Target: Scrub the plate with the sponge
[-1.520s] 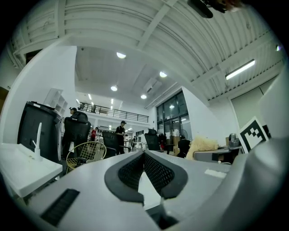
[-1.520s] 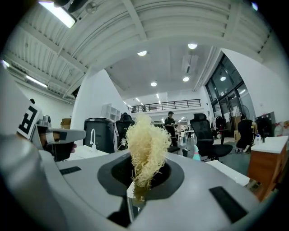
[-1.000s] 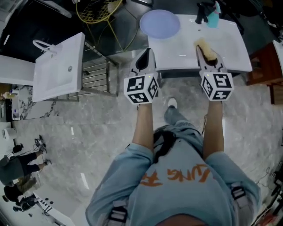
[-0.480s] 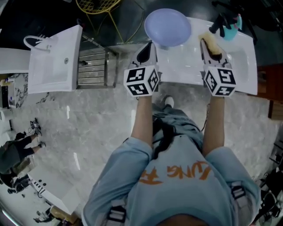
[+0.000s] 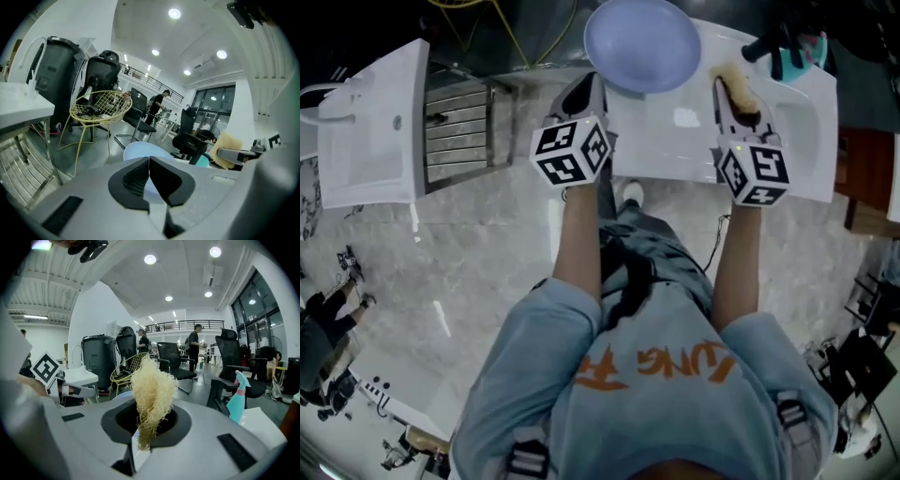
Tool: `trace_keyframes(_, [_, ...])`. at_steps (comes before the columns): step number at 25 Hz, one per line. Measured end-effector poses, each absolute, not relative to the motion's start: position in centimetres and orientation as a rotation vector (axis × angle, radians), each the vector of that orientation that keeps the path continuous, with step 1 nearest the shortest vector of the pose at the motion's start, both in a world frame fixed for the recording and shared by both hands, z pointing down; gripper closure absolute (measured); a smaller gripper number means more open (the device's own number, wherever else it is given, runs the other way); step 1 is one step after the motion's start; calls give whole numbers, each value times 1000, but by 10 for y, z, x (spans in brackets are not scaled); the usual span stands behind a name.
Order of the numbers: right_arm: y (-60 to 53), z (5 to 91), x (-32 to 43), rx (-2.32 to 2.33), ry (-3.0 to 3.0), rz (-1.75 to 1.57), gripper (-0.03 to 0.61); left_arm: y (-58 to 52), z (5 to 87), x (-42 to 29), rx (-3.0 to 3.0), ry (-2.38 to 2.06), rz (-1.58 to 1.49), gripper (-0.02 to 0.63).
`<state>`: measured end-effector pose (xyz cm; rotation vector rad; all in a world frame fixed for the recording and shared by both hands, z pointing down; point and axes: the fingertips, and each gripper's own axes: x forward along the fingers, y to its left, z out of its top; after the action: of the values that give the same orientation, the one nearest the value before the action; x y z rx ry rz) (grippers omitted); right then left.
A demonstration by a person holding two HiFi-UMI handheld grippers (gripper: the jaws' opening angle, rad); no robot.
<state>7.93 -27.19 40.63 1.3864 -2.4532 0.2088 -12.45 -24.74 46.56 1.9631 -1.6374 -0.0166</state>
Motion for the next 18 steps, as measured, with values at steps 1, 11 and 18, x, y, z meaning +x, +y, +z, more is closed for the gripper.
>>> trace_keyframes(1, [-275,410,78,1391,-2446,220,548,-252,472,-124,1959,-1621,1,611])
trace_keyframes(11, [-292,459,46,1342,-2390,335,546,-272,525,-135,1889,-1485,83,609])
trace_keyframes(18, [-298,483,28,1313,-2351,375,546,-285,547,-135,1868,-1371,54,504])
